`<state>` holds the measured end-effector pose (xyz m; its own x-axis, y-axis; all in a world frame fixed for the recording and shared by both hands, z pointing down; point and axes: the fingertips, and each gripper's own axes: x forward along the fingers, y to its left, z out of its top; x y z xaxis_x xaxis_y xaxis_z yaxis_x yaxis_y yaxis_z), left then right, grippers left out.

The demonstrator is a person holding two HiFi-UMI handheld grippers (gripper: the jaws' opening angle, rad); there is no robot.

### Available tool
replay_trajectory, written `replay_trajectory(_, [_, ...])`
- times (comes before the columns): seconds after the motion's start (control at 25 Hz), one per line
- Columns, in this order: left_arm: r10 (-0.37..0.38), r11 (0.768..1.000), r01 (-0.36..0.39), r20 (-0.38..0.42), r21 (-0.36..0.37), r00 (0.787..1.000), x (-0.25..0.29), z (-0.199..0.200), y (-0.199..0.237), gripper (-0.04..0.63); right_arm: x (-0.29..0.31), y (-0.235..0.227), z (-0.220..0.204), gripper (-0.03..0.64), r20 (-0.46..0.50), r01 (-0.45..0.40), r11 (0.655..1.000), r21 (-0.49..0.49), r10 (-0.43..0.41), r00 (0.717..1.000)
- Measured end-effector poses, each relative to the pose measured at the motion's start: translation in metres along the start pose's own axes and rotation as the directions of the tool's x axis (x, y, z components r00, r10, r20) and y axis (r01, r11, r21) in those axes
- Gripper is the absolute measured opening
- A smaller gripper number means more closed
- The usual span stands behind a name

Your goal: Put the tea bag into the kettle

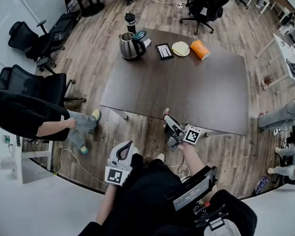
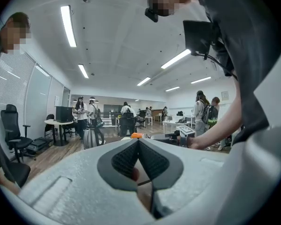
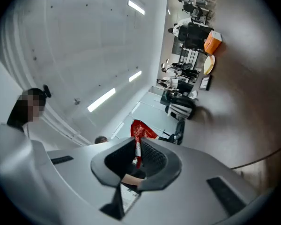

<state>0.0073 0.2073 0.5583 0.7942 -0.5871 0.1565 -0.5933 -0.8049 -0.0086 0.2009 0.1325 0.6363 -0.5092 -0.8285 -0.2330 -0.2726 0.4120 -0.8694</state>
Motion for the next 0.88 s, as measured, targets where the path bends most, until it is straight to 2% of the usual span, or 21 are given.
replay_trajectory(0.08, [-0.015,1.000,0.015,0.001,0.003,1.000,0.002,0.001,-0.002,0.003,-0.001,0.038,0.005,0.041,0.059,-0.130,0.991,0.046,0.127,0.990])
replay_trajectory(0.12, [-0.021,1.000,0.021,0.000,0.003,1.000,0.003,0.001,-0.003,0.003,-0.001,0.057,0.008,0.041,0.094,-0.200,0.977,0.072,0.193,0.977])
replay_trajectory(0.24, [-0.036,0.999,0.036,0.004,0.001,0.999,0.007,0.001,-0.006,0.003,-0.001,0.109,0.020,0.040,0.190,-0.380,0.917,0.120,0.355,0.916])
replay_trajectory(0.4, [-0.044,0.999,0.044,0.002,-0.005,0.999,0.008,-0.002,-0.007,0.003,0.000,0.169,0.035,0.040,0.301,-0.586,0.794,0.158,0.527,0.795])
replay_trajectory(0.52, [-0.048,0.999,0.048,0.006,-0.004,0.999,0.008,-0.002,-0.005,0.003,-0.003,0.198,0.047,0.040,0.385,-0.694,0.700,0.166,0.602,0.699])
replay_trajectory(0.6, [-0.047,0.999,0.047,0.009,-0.008,0.999,0.008,-0.002,-0.003,0.003,-0.010,0.210,0.049,0.040,0.424,-0.739,0.656,0.154,0.631,0.650])
replay_trajectory(0.72, [-0.036,0.999,0.037,0.014,-0.016,0.999,0.006,-0.003,-0.001,0.003,-0.001,0.234,0.059,0.040,0.445,-0.759,0.631,0.160,0.640,0.626])
replay_trajectory(0.88, [-0.022,0.999,0.023,0.022,-0.024,1.000,0.003,-0.003,0.004,0.003,0.006,0.258,0.061,0.038,0.423,-0.779,0.610,0.142,0.674,0.605])
